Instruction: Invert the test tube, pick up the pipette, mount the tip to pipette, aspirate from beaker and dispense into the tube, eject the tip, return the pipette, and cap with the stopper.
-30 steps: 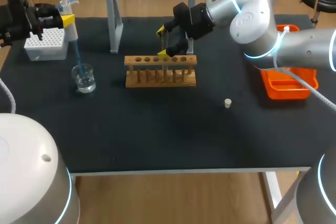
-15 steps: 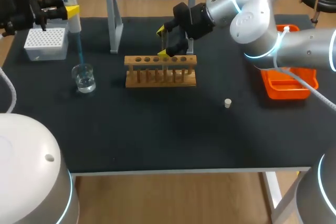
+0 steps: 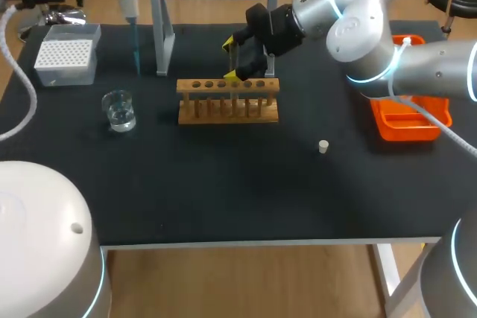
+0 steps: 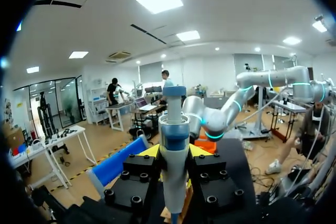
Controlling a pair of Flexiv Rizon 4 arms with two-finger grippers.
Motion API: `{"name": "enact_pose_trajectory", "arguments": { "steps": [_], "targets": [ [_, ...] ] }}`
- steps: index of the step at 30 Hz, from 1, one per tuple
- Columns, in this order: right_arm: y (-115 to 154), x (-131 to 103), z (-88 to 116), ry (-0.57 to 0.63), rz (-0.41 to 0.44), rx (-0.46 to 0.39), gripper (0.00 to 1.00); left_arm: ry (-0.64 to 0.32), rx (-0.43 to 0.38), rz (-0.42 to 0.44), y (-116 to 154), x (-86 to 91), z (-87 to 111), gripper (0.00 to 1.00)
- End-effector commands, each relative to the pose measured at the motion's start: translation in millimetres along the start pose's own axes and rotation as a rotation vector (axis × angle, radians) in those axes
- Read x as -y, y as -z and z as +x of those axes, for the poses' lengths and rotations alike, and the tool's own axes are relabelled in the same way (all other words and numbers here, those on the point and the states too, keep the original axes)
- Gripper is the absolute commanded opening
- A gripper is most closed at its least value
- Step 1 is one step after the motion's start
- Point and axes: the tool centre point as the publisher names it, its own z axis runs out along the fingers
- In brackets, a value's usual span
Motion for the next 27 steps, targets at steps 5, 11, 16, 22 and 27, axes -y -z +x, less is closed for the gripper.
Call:
{"name": "enact_pose_trajectory", "arguments": {
  "steps": [5,11,16,22,27],
  "targets": [
    [0.4,-0.1,-0.9,0.0,0.003,-0.002,1.0,0.015,-0.055,0.017,-36.2,43.0,9.4,0.0],
    [0.4,-0.1,-0.9,0.0,0.003,-0.002,1.0,0.052,-0.107,0.033,-64.3,62.3,15.7,0.0],
    [0.4,-0.1,-0.9,0.0,0.003,-0.002,1.0,0.049,-0.145,0.053,-85.0,72.7,20.6,0.0],
    [0.4,-0.1,-0.9,0.0,0.003,-0.002,1.0,0.052,-0.177,0.059,-106.9,77.6,21.4,0.0],
    [0.4,-0.1,-0.9,0.0,0.003,-0.002,1.0,0.05,-0.191,0.063,-119.0,78.9,17.6,0.0]
  ]
}}
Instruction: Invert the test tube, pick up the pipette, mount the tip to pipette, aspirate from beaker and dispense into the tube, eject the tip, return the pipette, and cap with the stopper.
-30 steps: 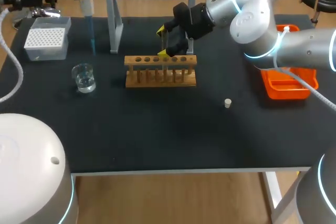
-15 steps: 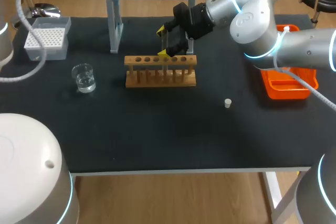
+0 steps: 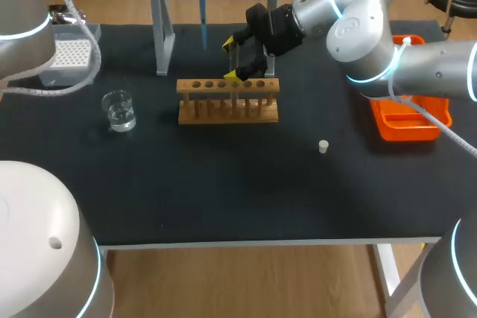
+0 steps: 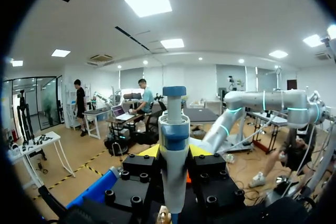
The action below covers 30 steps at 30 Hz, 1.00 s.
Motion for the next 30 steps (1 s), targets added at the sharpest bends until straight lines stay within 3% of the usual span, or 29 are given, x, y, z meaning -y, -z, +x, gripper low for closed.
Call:
{"name": "enact_pose_trajectory", "arguments": {
  "steps": [1,30],
  "targets": [
    [0.3,-0.3,-0.8,0.0,0.003,-0.003,1.0,0.0,-0.012,-0.001,-12.8,1.1,-11.8,0.0],
    [0.3,-0.3,-0.8,0.0,0.003,-0.003,1.0,0.005,-0.07,0.036,-42.2,-7.6,-44.6,0.0]
  ]
}}
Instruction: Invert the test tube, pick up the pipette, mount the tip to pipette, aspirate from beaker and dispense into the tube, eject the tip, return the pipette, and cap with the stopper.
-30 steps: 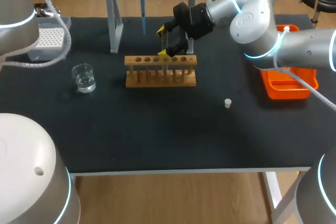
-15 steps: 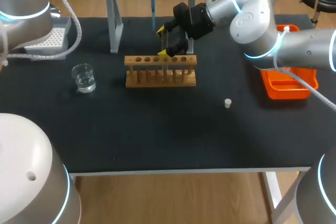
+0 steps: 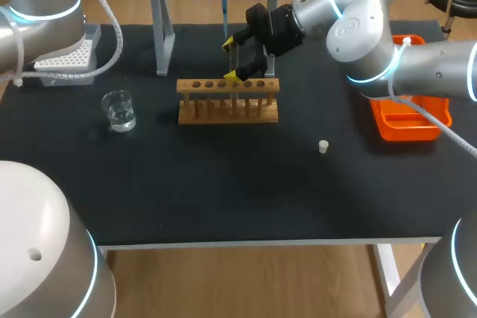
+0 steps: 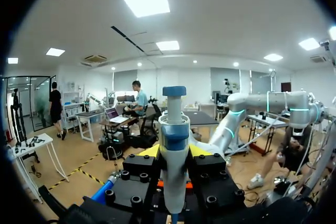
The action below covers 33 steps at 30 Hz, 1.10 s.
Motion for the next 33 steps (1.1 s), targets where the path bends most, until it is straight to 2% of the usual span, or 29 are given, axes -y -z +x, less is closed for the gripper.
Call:
{"name": "enact_pose_trajectory", "arguments": {
  "steps": [1,16,33],
  "targets": [
    [0.3,-0.3,-0.8,0.0,0.003,-0.003,1.0,-0.001,-0.01,0.009,-3.1,-3.1,-6.0,0.0],
    [0.3,-0.3,-0.8,0.0,0.003,-0.003,1.0,0.007,-0.037,0.016,-10.4,-15.5,-9.7,0.0],
    [0.3,-0.3,-0.8,0.0,0.003,-0.003,1.0,-0.01,-0.04,0.023,-12.1,-20.9,-12.4,0.0]
  ]
}}
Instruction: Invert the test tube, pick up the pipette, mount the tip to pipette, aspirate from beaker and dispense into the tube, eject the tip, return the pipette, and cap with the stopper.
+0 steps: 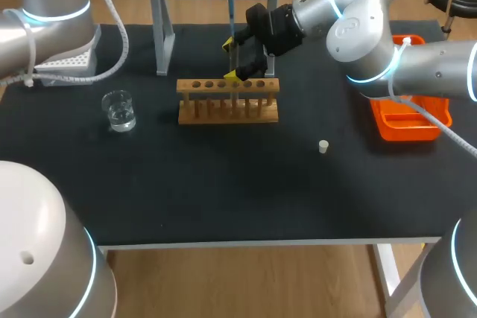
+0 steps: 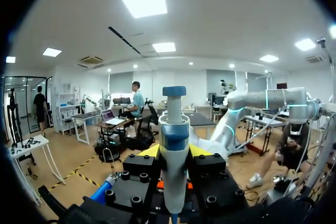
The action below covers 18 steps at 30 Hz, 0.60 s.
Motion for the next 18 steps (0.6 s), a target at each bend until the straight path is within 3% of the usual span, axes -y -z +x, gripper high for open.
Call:
{"name": "enact_pose_trajectory", "arguments": {
  "steps": [1,18],
  "targets": [
    [0.3,-0.3,-0.8,0.0,0.003,-0.003,1.0,-0.002,-0.003,0.002,0.2,-2.0,-1.4,0.0],
    [0.3,-0.3,-0.8,0.0,0.003,-0.003,1.0,0.016,-0.005,0.009,4.7,-14.4,-4.4,0.0]
  ]
}}
